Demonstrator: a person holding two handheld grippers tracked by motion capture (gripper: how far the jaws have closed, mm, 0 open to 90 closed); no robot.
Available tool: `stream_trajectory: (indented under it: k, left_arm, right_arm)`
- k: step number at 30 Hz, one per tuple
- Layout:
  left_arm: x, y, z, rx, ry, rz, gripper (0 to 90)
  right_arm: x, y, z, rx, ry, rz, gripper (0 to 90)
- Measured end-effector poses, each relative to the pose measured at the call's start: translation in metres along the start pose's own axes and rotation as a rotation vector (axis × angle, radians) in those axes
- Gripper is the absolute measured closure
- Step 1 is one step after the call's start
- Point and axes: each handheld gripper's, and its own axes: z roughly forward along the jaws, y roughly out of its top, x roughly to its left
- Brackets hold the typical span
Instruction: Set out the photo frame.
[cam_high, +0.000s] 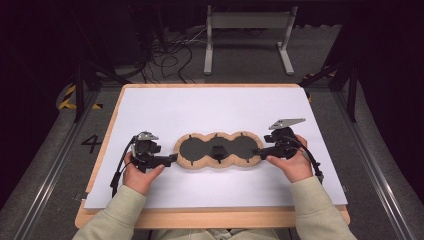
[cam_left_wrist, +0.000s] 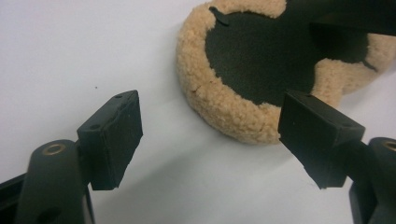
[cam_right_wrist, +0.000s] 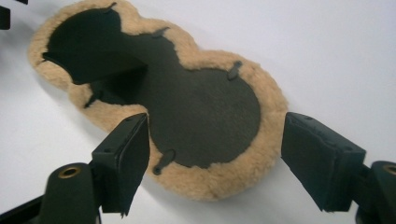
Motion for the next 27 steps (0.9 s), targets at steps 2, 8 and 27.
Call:
stream_trajectory:
  k: [2, 8, 27]
  left_arm:
    - [0.003, 0.0, 0.005, 0.018, -0.005, -0.03, 21.5]
    - [0.004, 0.0, 0.015, 0.05, -0.046, -0.074, 21.1]
    - [0.002, 0.005, 0.03, 0.069, -0.113, -0.139, 14.1]
  right_arm:
    - [-0.005, -0.003, 0.003, 0.015, -0.004, 0.025, 24.7]
    - [-0.017, -0.013, 0.018, 0.039, 0.015, 0.122, 21.6]
    - [-0.02, -0.016, 0.046, 0.077, 0.071, 0.211, 13.4]
